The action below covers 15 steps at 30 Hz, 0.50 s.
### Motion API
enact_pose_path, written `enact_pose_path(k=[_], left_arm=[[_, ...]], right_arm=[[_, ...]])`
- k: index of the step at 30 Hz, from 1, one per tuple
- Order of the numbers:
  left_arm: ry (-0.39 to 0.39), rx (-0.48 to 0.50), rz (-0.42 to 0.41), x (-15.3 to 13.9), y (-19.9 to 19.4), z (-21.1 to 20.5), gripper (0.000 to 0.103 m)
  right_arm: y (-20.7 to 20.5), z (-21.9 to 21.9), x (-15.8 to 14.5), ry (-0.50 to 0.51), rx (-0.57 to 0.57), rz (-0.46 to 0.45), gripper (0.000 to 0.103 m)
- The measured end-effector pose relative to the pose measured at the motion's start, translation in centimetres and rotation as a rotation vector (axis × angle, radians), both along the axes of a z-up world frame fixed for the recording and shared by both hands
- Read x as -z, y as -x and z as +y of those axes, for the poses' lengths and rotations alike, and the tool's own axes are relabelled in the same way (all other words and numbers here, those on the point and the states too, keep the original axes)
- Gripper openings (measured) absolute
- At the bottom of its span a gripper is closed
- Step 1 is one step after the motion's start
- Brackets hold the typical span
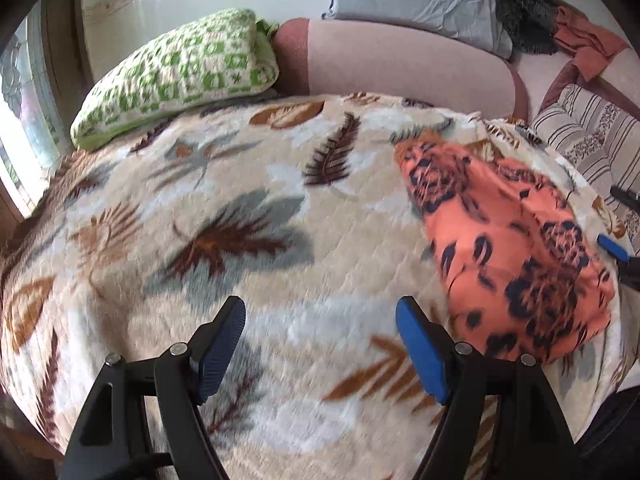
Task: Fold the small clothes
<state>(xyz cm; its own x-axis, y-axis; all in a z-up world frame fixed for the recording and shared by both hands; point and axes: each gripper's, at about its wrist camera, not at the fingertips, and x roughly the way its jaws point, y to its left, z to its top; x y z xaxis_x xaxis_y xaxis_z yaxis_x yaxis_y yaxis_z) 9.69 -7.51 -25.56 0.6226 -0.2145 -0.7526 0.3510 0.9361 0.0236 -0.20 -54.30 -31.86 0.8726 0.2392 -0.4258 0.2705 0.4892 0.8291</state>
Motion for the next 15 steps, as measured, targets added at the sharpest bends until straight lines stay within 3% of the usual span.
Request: enact_pose_path(k=[7, 15], left_arm=[[0.049, 0.046, -0.074, -3.5, -2.2, -4.7, 0.078], [0.069, 0.054, -0.096, -3.3, -3.0, -8.1, 0.078]], right_arm=[[1.0, -0.5, -0.1, -0.024, -0.01, -0.045, 0.077], [0.0, 1.7, -1.4, 0.057, -0.091, -0.065, 0.075]])
